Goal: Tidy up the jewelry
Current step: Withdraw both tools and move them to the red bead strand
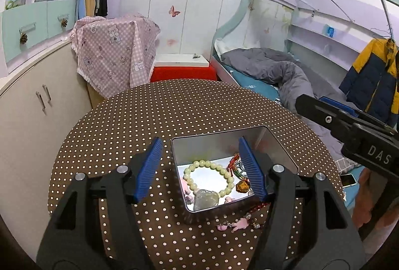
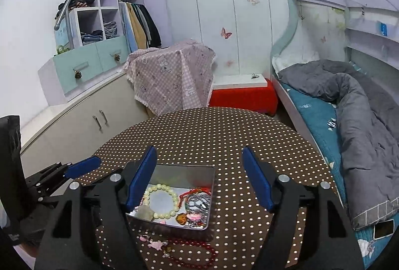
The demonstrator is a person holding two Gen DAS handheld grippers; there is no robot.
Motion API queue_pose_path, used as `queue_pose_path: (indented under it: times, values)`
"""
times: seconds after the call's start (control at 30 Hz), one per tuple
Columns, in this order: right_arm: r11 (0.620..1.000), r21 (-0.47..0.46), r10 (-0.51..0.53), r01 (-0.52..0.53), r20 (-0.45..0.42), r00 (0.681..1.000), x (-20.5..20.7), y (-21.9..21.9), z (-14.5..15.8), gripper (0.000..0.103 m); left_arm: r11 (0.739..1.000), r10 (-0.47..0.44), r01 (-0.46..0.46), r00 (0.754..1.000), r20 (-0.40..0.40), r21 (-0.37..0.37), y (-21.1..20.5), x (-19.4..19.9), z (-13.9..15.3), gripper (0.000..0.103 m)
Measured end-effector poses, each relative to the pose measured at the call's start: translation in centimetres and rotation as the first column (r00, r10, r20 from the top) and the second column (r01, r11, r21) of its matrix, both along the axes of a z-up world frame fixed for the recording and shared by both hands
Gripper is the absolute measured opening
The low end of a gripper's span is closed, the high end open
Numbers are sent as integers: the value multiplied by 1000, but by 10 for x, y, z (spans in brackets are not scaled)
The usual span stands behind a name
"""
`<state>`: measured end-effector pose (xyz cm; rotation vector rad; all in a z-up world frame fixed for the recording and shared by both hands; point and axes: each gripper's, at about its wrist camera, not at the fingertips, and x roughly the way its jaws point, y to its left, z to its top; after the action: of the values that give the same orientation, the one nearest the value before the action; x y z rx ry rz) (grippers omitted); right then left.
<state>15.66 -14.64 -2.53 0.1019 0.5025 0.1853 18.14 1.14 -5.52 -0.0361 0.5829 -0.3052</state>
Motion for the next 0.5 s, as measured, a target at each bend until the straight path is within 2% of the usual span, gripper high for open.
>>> queue_pose_path:
  times: [0.5]
  values:
    - [999,13,-43,43,-28,999,-4,-15,-8,77,1000,7,-7,1000,-15,4,7,-7,-6,63]
